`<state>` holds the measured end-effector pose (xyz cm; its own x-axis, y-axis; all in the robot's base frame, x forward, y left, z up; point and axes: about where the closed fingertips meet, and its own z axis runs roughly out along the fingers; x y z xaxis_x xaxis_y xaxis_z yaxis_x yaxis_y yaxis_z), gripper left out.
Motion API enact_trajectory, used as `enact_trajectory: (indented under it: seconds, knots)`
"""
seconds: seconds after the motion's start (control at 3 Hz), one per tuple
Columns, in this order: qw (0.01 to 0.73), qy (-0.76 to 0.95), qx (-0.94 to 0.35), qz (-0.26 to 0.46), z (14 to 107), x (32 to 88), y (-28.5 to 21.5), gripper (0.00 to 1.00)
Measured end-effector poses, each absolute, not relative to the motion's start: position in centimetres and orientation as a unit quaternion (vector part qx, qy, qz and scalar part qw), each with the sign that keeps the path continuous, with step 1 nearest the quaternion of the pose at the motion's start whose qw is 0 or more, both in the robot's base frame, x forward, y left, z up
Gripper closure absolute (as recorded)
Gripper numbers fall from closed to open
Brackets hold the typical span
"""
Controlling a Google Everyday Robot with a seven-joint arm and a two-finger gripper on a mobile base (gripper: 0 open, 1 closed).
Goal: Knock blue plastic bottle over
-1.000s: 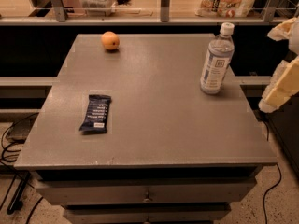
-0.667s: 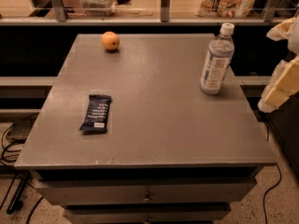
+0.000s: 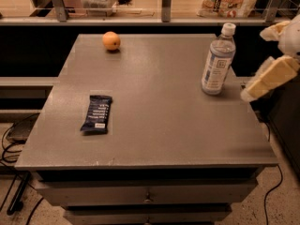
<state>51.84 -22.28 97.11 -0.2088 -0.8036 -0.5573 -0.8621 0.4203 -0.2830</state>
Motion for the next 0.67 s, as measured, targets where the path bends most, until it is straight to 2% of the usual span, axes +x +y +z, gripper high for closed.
enact_trajectory:
  seconds: [0.67]
  knots:
    - [0.382, 0.773, -0.494, 0.116, 93.8, 56.7, -20.5, 0.00]
